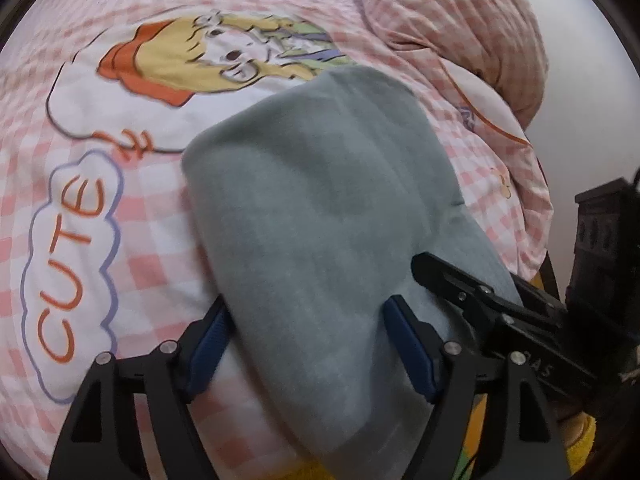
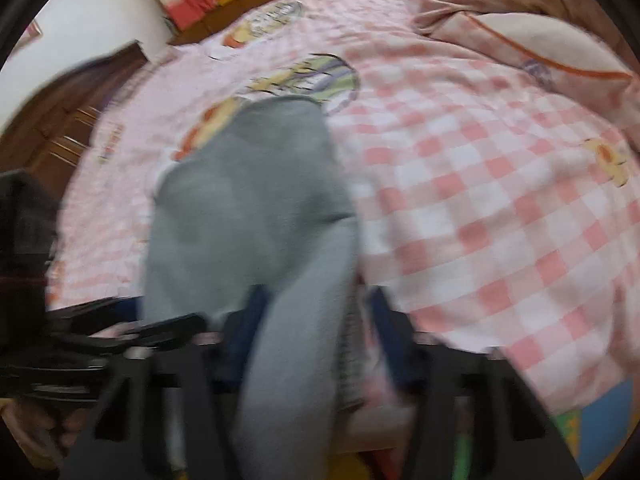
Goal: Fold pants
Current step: 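Grasp the folded pants end with the right tool, then lift and fold the pants end over with the right tool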
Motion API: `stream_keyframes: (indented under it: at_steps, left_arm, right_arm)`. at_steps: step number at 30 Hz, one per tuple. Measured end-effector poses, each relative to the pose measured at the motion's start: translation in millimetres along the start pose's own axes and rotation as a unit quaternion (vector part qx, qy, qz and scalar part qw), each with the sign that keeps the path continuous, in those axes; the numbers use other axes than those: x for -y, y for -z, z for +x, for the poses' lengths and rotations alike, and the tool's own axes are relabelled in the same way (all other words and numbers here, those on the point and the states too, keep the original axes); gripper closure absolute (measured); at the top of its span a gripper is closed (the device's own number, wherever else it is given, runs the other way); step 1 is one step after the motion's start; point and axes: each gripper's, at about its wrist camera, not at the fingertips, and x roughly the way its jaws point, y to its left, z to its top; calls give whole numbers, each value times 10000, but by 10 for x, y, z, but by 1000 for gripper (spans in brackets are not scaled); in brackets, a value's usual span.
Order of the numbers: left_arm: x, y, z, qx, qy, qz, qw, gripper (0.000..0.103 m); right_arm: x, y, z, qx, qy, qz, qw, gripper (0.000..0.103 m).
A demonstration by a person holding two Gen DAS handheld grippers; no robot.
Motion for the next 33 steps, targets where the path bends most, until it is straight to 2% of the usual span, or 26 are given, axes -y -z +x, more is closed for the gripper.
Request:
stream_keyframes:
  at_steps: [4, 10, 11, 15, 18, 19, 26, 29, 33]
  left_arm:
    - [9, 8, -9, 218, 82, 60, 9997, 35]
    - [-35, -20, 4, 313, 148, -195, 9992, 34]
    - [-20, -23, 1, 308, 115, -168, 9993, 35]
    - [-63, -11, -112, 398, 227, -220, 9987, 60]
    - [-117, -27, -220, 433, 438, -328, 9976, 74]
    - [-122, -31, -276, 462, 488, -316, 9972, 77]
    - [-173, -38, -675, 810, 308, -67, 9962, 80]
    - [-324, -53, -912, 942, 318, -136, 9949, 80]
    - [-592, -35, -1238, 1076, 188, -166, 9939, 80]
  right_arm:
    - [-35, 4, 0, 57, 84, -6, 9999, 60]
    - [62, -20, 71, 21, -49, 385, 9992, 54]
    - [48, -10, 57, 32, -27, 393, 9992, 56]
    - [-16, 7, -48, 168, 33, 464, 9988, 64]
    - [-8, 4, -168, 300, -94, 681, 9972, 79]
    - [-11, -1, -203, 314, -350, 790, 9958, 86]
    - [-334, -40, -320, 458, -558, 702, 9949, 86]
    - [-495, -74, -335, 489, -755, 661, 9938, 86]
    - [-908, -128, -321, 578, -948, 441, 9928, 86]
